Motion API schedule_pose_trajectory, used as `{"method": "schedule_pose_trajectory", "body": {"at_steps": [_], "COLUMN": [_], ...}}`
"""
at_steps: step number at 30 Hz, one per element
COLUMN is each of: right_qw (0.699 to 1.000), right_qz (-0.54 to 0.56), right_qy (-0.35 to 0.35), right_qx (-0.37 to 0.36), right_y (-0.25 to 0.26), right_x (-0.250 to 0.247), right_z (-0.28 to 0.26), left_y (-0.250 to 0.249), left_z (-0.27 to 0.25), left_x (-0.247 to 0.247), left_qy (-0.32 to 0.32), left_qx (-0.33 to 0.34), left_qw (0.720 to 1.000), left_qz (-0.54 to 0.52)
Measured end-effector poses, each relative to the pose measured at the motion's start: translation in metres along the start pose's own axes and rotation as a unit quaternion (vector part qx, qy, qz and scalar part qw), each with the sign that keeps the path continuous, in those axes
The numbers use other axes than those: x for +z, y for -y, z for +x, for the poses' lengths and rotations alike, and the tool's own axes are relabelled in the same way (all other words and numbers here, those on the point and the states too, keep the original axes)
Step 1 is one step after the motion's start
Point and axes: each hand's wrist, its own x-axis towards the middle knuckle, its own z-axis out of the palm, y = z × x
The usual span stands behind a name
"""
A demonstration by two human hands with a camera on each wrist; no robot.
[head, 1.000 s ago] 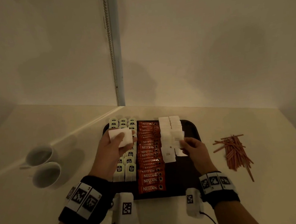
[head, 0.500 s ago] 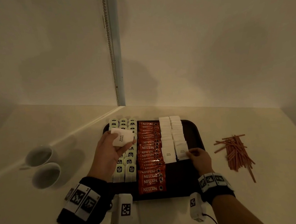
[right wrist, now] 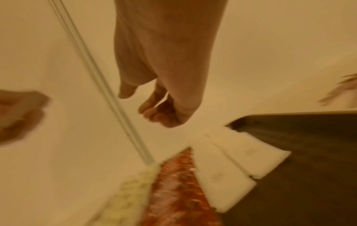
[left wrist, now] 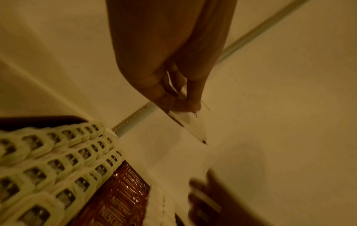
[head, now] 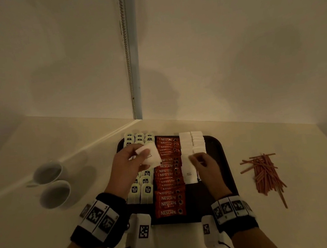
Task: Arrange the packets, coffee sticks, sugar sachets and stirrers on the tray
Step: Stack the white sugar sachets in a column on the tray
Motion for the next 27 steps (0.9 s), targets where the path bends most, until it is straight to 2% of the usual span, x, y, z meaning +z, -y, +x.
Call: {"method": "schedule_pose_trajectory", "body": {"at_steps": [2,4,7,11,15,17,20,24,27], "right_qw": [0.987,0.973,0.964,0.937,0.925,0.931,0.947,0.987,0.994], "right_qz": [0.084,0.128,0.194,0.303,0.347,0.338,0.313,0.144,0.022], "right_qy": [0.130,0.182,0.172,0.171,0.154,0.132,0.057,-0.034,-0.053], "right_qx": [-0.040,-0.055,-0.056,-0.013,0.019,0.031,0.044,0.060,0.098], "right_y": [0.034,0.053,0.059,0.057,0.055,0.051,0.033,-0.011,-0.047], "right_x": [0.014,0.026,0.034,0.037,0.038,0.030,0.006,-0.021,-0.024], "right_z": [-0.016,-0.027,-0.035,-0.041,-0.047,-0.047,-0.040,-0.025,-0.016], "left_y": [-0.003,-0.007,-0.010,-0.014,-0.015,-0.015,-0.011,0.005,0.028], "left_z": [0.001,0.001,-0.001,-0.004,-0.011,-0.016,-0.027,-0.051,-0.069], "left_x": [0.004,0.010,0.015,0.015,0.016,0.011,-0.013,-0.068,-0.109], "left_qy": [0.004,0.009,0.018,0.013,0.019,0.029,0.040,0.080,0.083], "left_qx": [0.051,0.095,0.133,0.141,0.150,0.138,0.104,0.037,-0.001], "left_qw": [0.994,0.984,0.977,0.977,0.973,0.969,0.965,0.965,0.961], "left_qz": [0.092,0.151,0.165,0.157,0.175,0.201,0.239,0.247,0.264]}}
